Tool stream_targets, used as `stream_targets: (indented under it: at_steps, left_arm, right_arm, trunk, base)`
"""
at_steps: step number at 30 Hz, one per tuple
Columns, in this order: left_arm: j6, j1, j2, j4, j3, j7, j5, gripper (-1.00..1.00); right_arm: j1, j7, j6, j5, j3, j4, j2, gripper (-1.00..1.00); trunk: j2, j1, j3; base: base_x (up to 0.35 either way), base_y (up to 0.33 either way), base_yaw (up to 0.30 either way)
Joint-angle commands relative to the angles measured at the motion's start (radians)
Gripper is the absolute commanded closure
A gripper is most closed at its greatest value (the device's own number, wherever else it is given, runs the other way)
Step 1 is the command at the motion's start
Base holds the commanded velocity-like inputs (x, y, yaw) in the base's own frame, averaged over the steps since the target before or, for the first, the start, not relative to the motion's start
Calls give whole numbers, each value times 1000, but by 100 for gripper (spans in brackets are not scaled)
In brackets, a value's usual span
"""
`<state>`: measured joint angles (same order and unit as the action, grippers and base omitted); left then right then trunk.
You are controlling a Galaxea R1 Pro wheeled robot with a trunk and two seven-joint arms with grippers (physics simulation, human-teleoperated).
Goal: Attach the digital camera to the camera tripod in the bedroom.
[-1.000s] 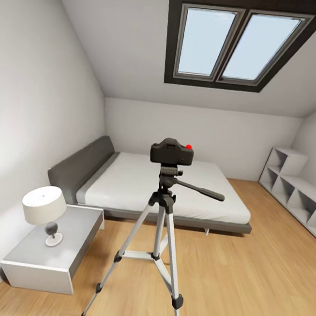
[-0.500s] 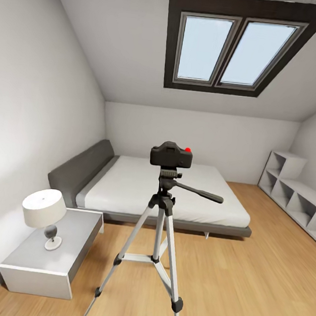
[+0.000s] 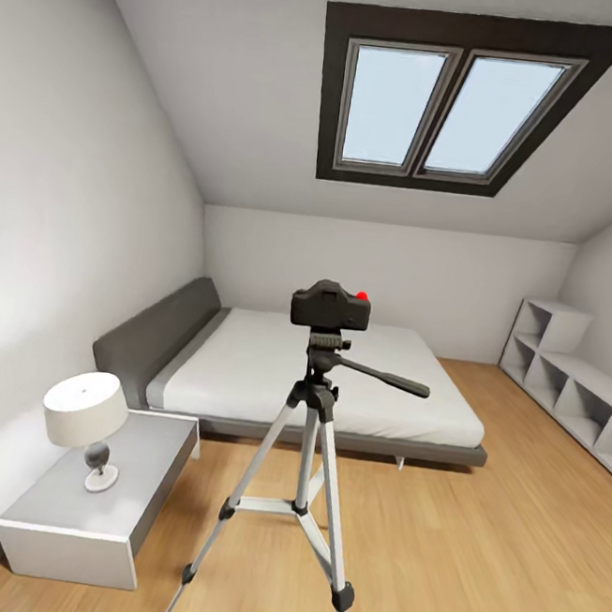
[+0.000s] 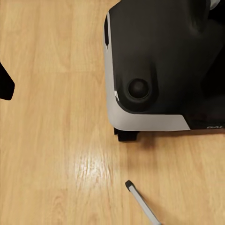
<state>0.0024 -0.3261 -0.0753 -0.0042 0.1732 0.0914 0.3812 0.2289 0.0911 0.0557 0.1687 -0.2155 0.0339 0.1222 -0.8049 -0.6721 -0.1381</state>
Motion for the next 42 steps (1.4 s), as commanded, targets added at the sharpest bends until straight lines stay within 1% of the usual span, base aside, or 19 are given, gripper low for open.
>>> stream_targets:
  at_steps: [1, 14, 20, 23, 25, 26, 28, 29, 31, 33, 38, 42]
  left_arm:
    - [0, -1, 0, 0, 8, 2, -2, -100]
    - [0, -1, 0, 0, 8, 2, -3, -100]
    - [0, -1, 5, 2, 7, -1, -5, -100]
    - [2, 12, 8, 4, 7, -8, -6, -100]
    - [2, 46, 9, 4, 6, -16, -24, -100]
    - [2, 55, 9, 4, 6, -18, -31, -100]
    - [-2, 83, 10, 4, 6, -25, -66, -100]
    - [-5, 87, 10, 4, 6, -26, -74, -100]
    - [-27, 99, 14, 4, 6, -28, -102, -100]
    - [-50, 105, 17, 4, 6, -29, -117, -100]
    - [-95, 118, 19, 4, 6, -30, -144, -100]
    - [-104, 120, 19, 3, 6, -29, -150, -100]
  right_arm:
    - [1, 2, 2, 10, -9, 1, 1, -100]
    - [1, 1, 0, 10, -9, 1, 0, -100]
    - [1, 1, 1, 10, -9, 1, 1, -100]
    - [1, 1, 2, 10, -9, 1, 1, -100]
    - [1, 1, 2, 10, -9, 1, 1, -100]
    - [1, 1, 1, 10, -9, 1, 1, -100]
    - [1, 1, 1, 10, -9, 1, 1, -100]
    - [1, 1, 1, 10, -9, 1, 1, -100]
    - [1, 1, 1, 10, -9, 1, 1, -100]
    - [1, 1, 1, 9, -9, 1, 1, -100]
    - [1, 1, 1, 10, -8, 1, 1, -100]
    - [1, 1, 1, 9, -8, 1, 1, -100]
  trunk:
    - [-1, 0, 0]
    - [-1, 0, 21]
    - [-1, 0, 31]
    - [-1, 0, 36]
    - [-1, 0, 39]
    - [-1, 0, 40]
    - [-1, 0, 44]
    - [-1, 0, 45]
    - [-1, 0, 49]
    - [-1, 0, 52]
    - [-1, 0, 60]
    - [-1, 0, 66]
  base:
    - [0, 0, 0]
    - [0, 0, 0]
    - [0, 0, 0]
    - [0, 0, 0]
    - [0, 0, 0]
    - [0, 0, 0]
    - [0, 0, 0]
    - [0, 0, 0]
    - [0, 0, 0]
    - [0, 0, 0]
    - [0, 0, 0]
    - [0, 0, 0]
